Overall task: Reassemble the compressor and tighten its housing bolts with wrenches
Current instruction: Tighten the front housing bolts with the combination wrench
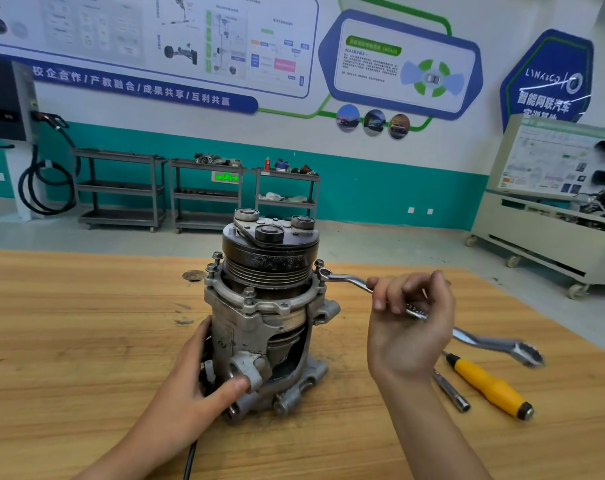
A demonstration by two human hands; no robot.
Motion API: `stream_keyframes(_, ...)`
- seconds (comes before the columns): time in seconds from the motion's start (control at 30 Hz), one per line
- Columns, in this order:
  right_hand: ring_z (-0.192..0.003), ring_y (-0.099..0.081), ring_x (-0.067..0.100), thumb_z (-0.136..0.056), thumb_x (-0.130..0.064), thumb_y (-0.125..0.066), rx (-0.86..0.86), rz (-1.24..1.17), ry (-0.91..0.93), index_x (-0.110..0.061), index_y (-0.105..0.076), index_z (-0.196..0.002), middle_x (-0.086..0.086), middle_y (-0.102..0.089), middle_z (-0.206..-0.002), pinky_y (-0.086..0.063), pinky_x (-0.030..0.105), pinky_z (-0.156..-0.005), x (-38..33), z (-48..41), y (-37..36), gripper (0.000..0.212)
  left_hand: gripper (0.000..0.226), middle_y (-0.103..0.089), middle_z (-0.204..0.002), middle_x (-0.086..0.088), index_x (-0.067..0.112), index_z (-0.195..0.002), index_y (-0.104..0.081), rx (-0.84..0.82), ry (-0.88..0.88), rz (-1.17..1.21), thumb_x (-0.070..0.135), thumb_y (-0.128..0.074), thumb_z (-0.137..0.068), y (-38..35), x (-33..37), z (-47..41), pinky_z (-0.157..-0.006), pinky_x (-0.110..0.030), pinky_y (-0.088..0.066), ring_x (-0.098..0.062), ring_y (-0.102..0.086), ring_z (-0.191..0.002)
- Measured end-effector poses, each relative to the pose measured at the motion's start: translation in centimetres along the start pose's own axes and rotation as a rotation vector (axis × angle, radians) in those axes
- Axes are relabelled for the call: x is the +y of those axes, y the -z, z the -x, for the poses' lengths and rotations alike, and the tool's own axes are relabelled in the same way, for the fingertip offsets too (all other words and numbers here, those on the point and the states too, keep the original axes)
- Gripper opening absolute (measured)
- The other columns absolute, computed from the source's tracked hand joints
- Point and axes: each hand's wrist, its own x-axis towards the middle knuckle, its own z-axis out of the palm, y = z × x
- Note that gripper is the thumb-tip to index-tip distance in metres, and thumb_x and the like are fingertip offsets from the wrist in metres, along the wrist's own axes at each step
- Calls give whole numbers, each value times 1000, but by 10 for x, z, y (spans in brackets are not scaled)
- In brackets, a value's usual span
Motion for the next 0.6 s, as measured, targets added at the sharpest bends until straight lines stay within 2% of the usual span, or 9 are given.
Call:
stream_keyframes(0.1,-53,-48,10,-87,-29,-47,-179,231,199,-22,-62,-53,-9,-51,-51,-49,23,-70,4,18,-1,38,104,-20,-140,25,46,-133,-8,-1,-2,-8,74,-62,-48,0,0,1,-108,-27,-26,3,-23,-130)
stream_keyframes(0.17,-54,-48,6,-87,-22,-45,-324,390,338,-12,-58,-55,-9,-53,-54,-46,17,-62,10,27,-5,35,102,-19,-141,26,47,-132,-8,3,-16,-23,73,-56,-45,0,-1,1,-109,-27,-26,3,-22,-132)
stream_keyframes(0.23,-49,-42,13,-85,-10,-41,-412,567,495,0,-49,-51,3,-47,-51,-39,22,-49,18,33,-14,37,101,-19,-143,24,47,-132,-9,-1,-28,-18,73,-56,-46,-1,-2,0,-111,-30,-25,1,-22,-134)
stream_keyframes(0.3,-44,-33,16,-88,-8,-45,-449,709,644,-3,-44,-46,7,-40,-44,-32,27,-43,28,36,-25,42,101,-22,-145,20,45,-132,-12,0,-33,-11,71,-58,-46,-1,-2,0,-113,-35,-25,-2,-23,-136)
stream_keyframes(0.4,-47,-26,13,-97,-17,-44,-467,860,780,-6,-41,-45,3,-36,-43,-29,29,-46,43,37,-39,52,98,-29,-145,15,43,-134,-17,-20,-64,-7,65,-61,-49,-1,0,0,-108,-26,-28,-3,-29,-134)
stream_keyframes(0.5,-48,-31,15,-96,-19,-47,-431,1002,866,-9,-45,-47,2,-39,-45,-30,31,-54,51,38,-48,50,105,-29,-150,10,27,-146,-19,-17,-49,-3,59,-70,-59,-1,0,0,-111,-35,-29,-6,-28,-136)
stream_keyframes(0.53,-48,-34,16,-94,-19,-49,-423,1045,883,-9,-46,-47,2,-41,-45,-30,30,-55,52,38,-51,48,101,-29,-150,8,23,-147,-20,-7,-53,-10,54,-74,-67,-2,0,0,-112,-37,-28,-7,-27,-137)
stream_keyframes(0.6,-48,-38,18,-91,-19,-53,-428,1124,882,-10,-48,-48,2,-44,-46,-30,31,-56,55,38,-55,44,87,-31,-149,8,26,-144,-25,15,-65,-11,42,-68,-70,-3,0,0,-111,-36,-29,-7,-28,-136)
